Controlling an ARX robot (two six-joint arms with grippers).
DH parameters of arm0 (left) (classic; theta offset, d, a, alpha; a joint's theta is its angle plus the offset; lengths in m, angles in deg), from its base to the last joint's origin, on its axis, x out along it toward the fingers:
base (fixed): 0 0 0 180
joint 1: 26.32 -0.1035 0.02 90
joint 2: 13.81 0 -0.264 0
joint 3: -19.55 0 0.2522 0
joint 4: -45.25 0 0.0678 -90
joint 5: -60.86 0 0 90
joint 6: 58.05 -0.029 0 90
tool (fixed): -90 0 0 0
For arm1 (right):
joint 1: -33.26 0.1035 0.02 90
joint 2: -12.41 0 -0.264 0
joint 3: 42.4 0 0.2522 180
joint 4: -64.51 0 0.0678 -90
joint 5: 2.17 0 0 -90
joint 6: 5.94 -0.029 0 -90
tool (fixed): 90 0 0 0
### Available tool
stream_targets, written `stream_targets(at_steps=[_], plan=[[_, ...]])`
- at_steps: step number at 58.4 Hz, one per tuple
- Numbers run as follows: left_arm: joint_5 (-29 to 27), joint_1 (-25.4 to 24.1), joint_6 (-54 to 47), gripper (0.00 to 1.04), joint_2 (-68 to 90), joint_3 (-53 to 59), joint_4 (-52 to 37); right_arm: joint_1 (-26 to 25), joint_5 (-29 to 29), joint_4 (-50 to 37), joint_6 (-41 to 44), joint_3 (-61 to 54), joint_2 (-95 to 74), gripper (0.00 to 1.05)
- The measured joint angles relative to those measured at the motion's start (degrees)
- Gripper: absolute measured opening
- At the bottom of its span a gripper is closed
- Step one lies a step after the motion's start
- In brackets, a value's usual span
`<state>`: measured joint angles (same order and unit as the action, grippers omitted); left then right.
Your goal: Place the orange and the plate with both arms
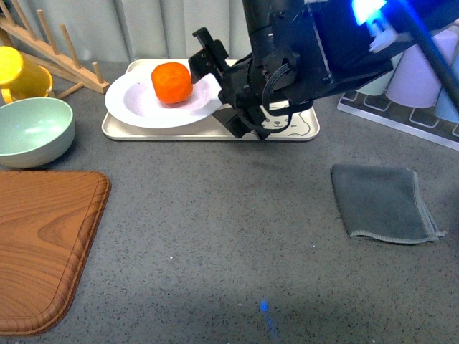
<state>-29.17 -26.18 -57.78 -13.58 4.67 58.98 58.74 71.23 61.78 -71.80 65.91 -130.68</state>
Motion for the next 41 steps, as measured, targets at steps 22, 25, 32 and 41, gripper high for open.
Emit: stream_targets(at_steps=[22, 25, 32, 41], plan=[[0.0, 0.0, 0.0, 0.98, 0.0, 0.0, 0.0, -1.6, 20.4, -8.7, 32.0, -31.5, 26.2, 0.95], [0.0, 0.0, 0.0, 0.98, 0.0, 0.0, 0.0, -2.2, 23.3, -12.8, 39.2, -38.7, 32.2, 0.95], [0.0, 0.0, 0.0, 0.98, 0.0, 0.0, 0.0, -4.3, 24.8, -18.8, 53.1, -53.8, 45.5, 0.95], [0.0, 0.0, 0.0, 0.98, 0.0, 0.0, 0.0, -7.5, 25.5, -18.3, 61.3, -69.9, 58.9, 0.95]])
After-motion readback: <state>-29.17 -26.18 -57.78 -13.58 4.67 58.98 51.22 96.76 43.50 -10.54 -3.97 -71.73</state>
